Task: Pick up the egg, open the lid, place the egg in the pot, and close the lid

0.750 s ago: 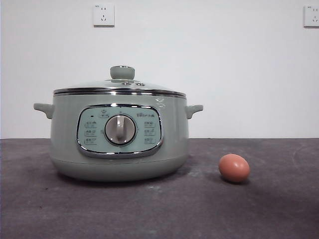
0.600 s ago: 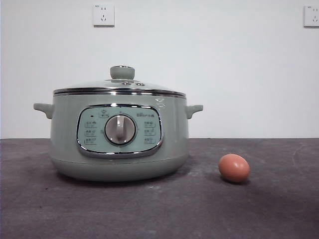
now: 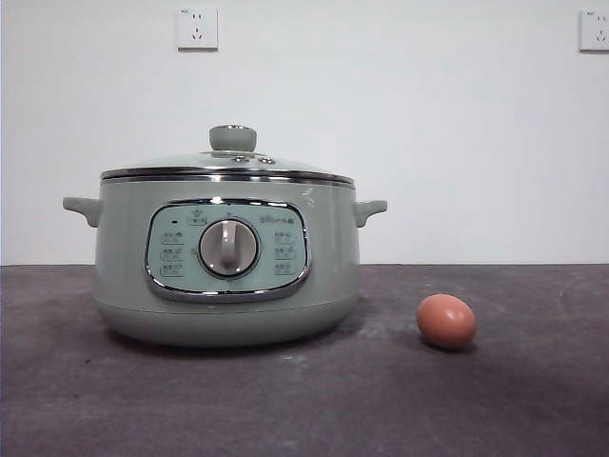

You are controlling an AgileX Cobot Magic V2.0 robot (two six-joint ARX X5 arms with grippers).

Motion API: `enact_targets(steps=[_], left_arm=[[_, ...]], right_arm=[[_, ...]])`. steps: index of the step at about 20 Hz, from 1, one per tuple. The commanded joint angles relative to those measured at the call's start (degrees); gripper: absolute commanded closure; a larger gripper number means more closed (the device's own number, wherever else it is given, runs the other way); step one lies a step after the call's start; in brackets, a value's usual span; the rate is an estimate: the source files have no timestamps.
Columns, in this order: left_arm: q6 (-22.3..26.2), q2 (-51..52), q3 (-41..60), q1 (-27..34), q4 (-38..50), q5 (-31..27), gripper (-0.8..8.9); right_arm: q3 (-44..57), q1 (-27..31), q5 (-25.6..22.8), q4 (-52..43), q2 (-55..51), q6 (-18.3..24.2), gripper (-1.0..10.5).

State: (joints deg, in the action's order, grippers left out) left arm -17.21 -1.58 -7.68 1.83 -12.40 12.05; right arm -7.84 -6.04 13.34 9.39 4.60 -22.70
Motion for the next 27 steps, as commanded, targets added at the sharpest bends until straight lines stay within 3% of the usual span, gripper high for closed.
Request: enact_targets(steps=[1, 4, 8, 13, 18, 23, 27], left_arm=[[-1.01, -1.70, -3.13, 0.11, -1.60, 2.08, 8.20], [-0.50, -4.96, -7.63, 0.11, -4.22, 4.98, 8.20], [2.60, -10.73, -14.40, 0.11, -8.44, 9.99, 8.20], [10.36, -18.71, -24.02, 0.11, -17.77, 15.67, 8.20], [17.40, -25.44, -32.87, 0.04, -27.34, 20.04, 8.20], [23.32, -30.73, -40.72, 0.00, -39.08, 21.70, 8.20], [26.56, -32.48, -43.10, 0.00, -45.92, 21.75, 8.20]], right_arm=[[-3.80, -0.02, 0.26, 0.44, 3.48, -0.52, 9.6], [-9.57, -0.02, 1.88, 2.99, 8.85, 2.14, 9.6], [-19.43, -0.07, 6.51, 10.86, 17.27, 9.09, 9.6], [-32.74, -0.09, 10.80, 25.75, 27.36, 19.02, 9.6], [-44.39, -0.13, 10.80, 40.94, 35.91, 27.32, 9.6], [-52.13, -0.13, 10.75, 54.45, 42.23, 33.11, 9.6], [-52.83, -0.13, 10.73, 58.07, 43.41, 33.75, 9.6]])
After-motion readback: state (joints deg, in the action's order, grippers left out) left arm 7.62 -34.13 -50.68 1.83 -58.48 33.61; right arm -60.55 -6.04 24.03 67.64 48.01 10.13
